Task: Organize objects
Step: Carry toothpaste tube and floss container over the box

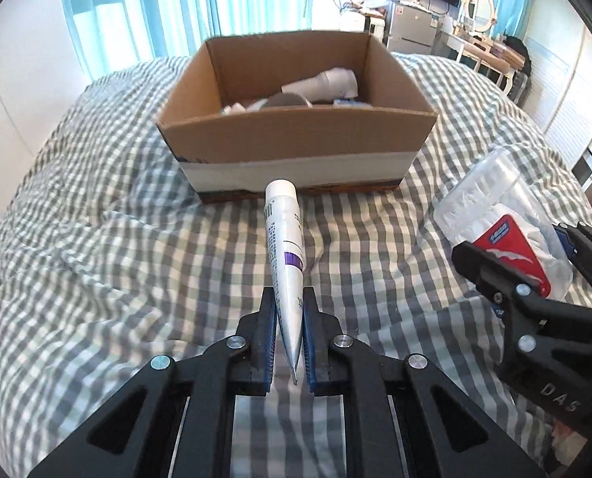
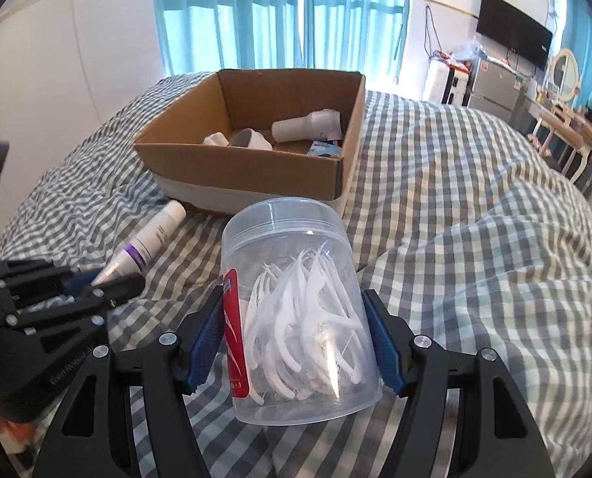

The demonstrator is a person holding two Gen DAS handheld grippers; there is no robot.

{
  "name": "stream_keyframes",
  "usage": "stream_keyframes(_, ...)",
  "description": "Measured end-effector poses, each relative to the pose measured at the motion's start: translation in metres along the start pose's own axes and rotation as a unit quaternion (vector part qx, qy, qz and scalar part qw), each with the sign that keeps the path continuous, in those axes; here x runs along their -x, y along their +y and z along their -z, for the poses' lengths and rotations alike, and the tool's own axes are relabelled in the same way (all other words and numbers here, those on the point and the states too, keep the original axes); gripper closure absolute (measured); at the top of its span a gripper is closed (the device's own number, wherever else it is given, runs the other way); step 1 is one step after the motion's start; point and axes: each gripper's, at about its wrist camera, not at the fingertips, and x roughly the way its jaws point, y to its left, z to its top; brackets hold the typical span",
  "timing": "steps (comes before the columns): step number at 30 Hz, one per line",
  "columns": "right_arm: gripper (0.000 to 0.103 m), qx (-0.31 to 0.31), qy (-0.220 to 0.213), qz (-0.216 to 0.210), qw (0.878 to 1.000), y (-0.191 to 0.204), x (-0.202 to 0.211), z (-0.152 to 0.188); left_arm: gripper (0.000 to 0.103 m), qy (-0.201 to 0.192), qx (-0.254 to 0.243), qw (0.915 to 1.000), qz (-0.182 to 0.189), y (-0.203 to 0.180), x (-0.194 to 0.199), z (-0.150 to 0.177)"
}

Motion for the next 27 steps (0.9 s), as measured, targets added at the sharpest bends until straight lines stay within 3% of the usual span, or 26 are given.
stream_keyframes(15,0.037,0.032,-0.062,0.018,0.997,0.01,0.071,-0.021,0.092,-0.081,-0.002,0.9967,0.006,0.009,0.065,-0.01)
stream_keyframes(27,0.037,0.036,-0.11,0.036,0.993,0.009,0.076,-0.095,0.092,-0.148,-0.021,0.9887,0.006,0.016,0.086,-0.077)
